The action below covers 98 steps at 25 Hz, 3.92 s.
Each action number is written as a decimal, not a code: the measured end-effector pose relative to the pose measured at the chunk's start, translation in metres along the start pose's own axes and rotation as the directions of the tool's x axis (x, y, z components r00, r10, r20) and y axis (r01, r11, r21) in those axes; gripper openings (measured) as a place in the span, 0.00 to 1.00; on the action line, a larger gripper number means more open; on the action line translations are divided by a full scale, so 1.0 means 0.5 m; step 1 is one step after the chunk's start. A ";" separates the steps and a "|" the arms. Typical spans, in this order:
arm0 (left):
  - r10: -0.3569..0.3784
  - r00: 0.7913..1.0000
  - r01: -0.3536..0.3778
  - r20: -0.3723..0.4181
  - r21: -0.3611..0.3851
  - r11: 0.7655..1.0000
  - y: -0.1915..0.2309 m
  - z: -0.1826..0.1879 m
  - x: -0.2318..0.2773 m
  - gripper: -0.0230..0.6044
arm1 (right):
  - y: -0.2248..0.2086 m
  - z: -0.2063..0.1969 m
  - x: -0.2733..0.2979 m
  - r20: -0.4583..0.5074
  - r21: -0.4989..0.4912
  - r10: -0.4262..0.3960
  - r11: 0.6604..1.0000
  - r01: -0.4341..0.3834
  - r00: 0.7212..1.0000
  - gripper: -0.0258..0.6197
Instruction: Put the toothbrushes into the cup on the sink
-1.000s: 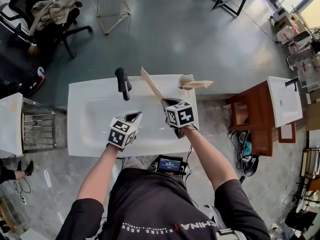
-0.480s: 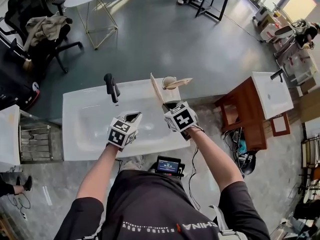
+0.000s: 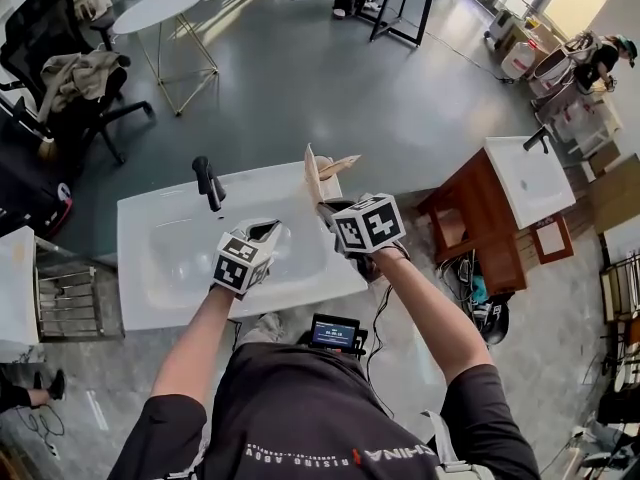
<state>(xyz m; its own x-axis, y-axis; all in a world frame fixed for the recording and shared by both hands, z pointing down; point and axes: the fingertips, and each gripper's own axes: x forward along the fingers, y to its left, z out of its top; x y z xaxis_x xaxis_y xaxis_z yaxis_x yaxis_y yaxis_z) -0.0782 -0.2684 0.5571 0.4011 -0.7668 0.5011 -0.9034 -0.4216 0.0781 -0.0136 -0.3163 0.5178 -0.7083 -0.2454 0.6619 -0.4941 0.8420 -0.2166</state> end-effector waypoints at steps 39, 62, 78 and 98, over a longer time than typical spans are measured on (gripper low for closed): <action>-0.003 1.000 0.005 0.024 -0.060 0.998 0.091 0.003 0.038 0.05 | -0.230 0.250 -0.129 -0.143 -0.980 -0.638 0.200 -0.016 0.757 0.06; -0.029 1.000 0.030 0.013 -0.131 0.991 0.148 -0.041 0.052 0.05 | -0.187 0.243 -0.075 -0.216 -0.958 -0.663 0.001 -0.288 0.716 0.06; -0.065 0.998 0.064 -0.007 -0.123 0.990 0.146 -0.050 0.072 0.05 | -0.173 0.216 -0.093 -0.276 -0.932 -0.665 0.008 -0.362 0.694 0.06; -0.074 0.997 0.072 -0.005 -0.134 0.988 0.152 -0.052 0.071 0.05 | -0.162 0.203 -0.052 -0.311 -0.913 -0.668 0.013 -0.407 0.676 0.06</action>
<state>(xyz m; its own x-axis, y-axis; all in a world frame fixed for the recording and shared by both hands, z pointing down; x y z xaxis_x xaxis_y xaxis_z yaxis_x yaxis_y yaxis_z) -0.1364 -0.3149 0.6032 0.4659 -0.7311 0.4985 -0.8841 -0.4071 0.2292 -0.0065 -0.4268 0.4454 0.0082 -0.5794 0.8150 0.7420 0.5499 0.3835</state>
